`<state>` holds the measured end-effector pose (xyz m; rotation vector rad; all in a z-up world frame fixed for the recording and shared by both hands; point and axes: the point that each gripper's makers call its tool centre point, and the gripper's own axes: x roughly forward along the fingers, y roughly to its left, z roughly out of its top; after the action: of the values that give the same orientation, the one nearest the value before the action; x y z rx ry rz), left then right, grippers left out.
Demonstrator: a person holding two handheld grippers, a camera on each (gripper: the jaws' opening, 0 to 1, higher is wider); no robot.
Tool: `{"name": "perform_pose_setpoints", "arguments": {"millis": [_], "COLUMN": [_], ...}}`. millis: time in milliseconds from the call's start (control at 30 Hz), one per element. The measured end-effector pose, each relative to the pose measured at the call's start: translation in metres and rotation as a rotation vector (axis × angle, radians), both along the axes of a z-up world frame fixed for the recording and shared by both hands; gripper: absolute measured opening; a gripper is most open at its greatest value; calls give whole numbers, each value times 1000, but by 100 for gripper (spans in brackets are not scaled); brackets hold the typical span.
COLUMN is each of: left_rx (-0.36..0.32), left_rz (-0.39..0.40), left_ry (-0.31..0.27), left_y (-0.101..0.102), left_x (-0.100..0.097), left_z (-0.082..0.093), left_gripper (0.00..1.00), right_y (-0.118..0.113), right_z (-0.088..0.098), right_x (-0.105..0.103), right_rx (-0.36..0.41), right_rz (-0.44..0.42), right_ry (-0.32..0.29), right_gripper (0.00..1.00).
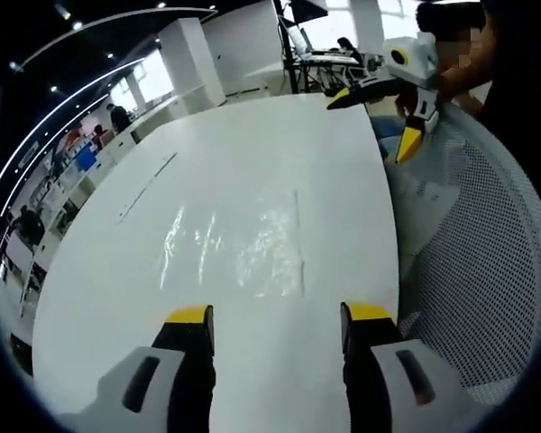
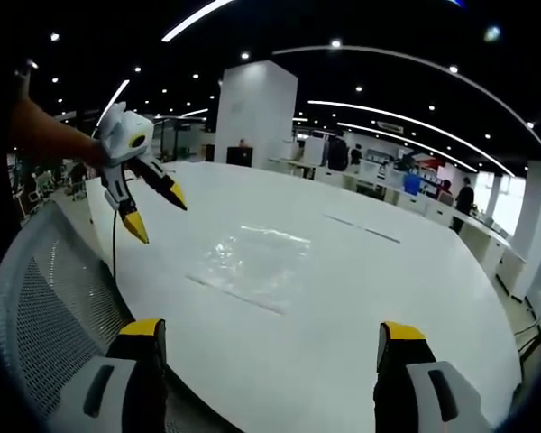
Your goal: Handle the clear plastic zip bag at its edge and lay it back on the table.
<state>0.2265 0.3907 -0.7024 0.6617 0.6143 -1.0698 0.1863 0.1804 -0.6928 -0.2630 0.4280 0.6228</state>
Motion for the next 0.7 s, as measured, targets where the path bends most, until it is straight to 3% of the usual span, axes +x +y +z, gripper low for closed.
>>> {"name": "perform_pose_setpoints", "arguments": {"millis": [700], "left_rx": [37], "left_rz": [-40], "left_ry": [28], "left_y": [-10], "left_x": [3], "left_z": [-11], "left_gripper": [42], "right_y": [-1], "right_z": [0], "right_x": [0], "right_rx": [-3], "right_rz": [-3], "right_ry": [-4], "right_gripper": [97]}}
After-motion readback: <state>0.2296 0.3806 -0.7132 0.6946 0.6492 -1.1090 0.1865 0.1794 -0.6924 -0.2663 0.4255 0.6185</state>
